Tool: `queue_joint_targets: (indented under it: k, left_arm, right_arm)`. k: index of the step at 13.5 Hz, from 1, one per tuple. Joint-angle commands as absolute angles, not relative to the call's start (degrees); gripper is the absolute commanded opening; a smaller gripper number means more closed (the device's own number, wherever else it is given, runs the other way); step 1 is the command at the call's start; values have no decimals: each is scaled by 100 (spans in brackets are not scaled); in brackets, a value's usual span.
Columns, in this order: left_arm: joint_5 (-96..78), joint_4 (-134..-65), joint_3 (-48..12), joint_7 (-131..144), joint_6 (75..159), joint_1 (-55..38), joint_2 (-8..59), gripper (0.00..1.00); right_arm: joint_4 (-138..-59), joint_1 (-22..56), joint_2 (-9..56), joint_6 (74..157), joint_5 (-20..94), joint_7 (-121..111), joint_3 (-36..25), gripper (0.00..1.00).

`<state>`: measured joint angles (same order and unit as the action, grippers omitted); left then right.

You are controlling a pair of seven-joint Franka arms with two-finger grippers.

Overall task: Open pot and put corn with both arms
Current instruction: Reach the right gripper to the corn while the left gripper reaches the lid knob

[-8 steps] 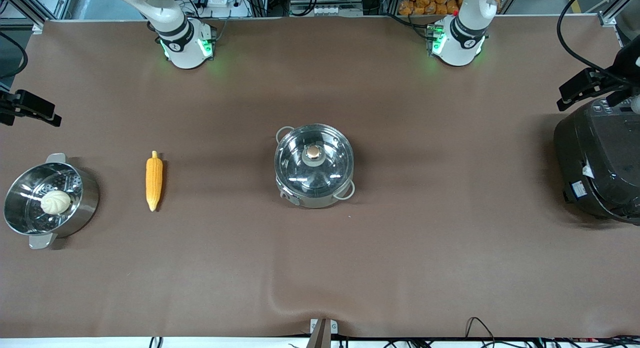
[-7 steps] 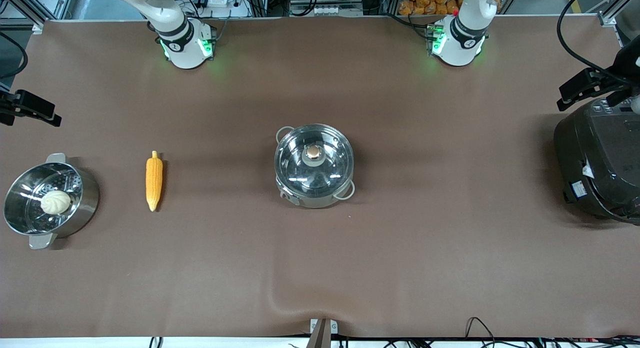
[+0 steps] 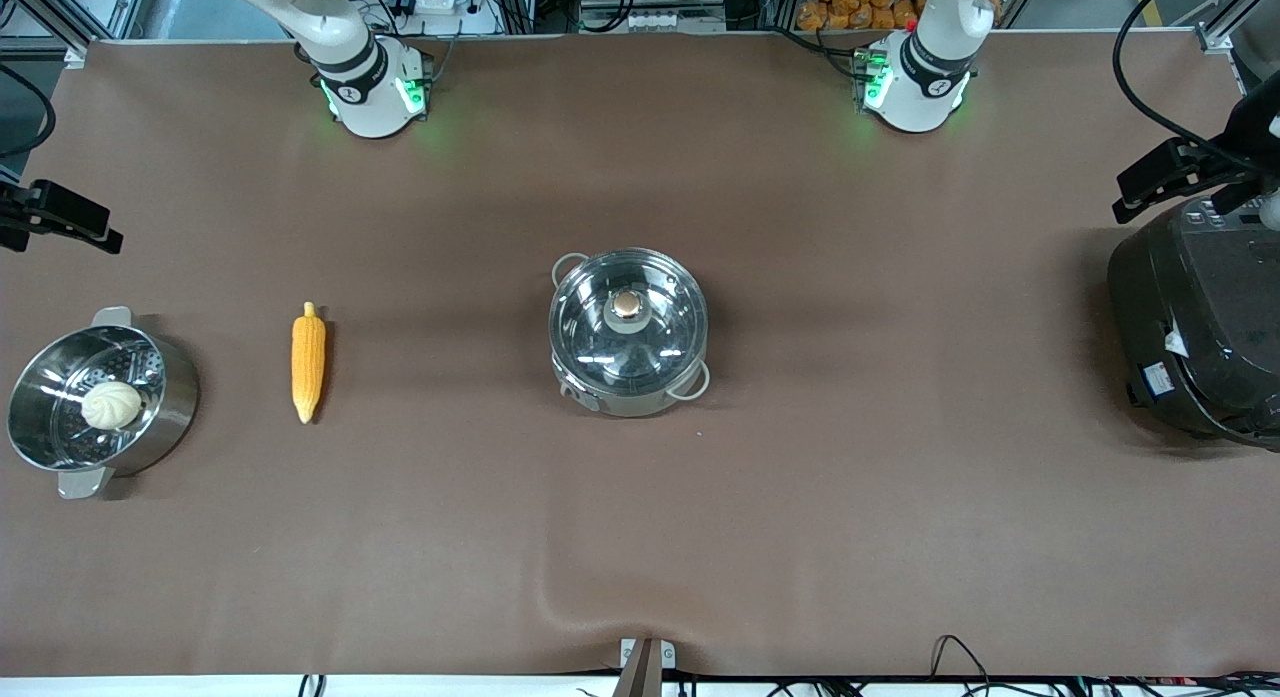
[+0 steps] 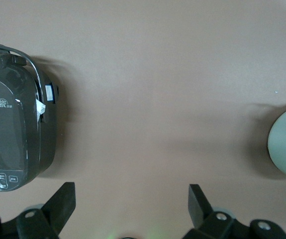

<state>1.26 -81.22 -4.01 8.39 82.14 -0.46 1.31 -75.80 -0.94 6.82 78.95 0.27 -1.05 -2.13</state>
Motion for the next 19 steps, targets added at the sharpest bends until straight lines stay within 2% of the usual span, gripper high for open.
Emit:
queue_joint_targets:
  k: [1, 4, 8, 12, 16, 19]
  left_arm:
    - [150, -8112, -596, 790, 8262, -140, 377, 100]
    - [185, -8112, -1124, 2530, 8297, -1068, 842, 100]
    - [211, -7770, -1116, 4715, 9182, -2335, 1791, 100]
    - [220, -7042, -1055, 6378, 9764, -3127, 2863, 100]
    - [220, -6926, -529, 7207, 10169, -3927, 3322, 100]
    - [211, -6917, -325, 7409, 10396, -4297, 3568, 100]
  right_arm:
    - [-7558, -18, 712, 7927, -62, -132, -237, 100]
    - [-7908, 53, 791, 8278, -35, -141, -229, 100]
    - [-9304, 44, 782, 9709, 26, -184, -228, 100]
    - [-10290, -140, 957, 11036, 18, -720, -237, 100]
    - [-11485, -79, 1194, 12766, 18, -721, -237, 100]
    - [-11663, -88, 1686, 13052, 18, -782, -237, 100]
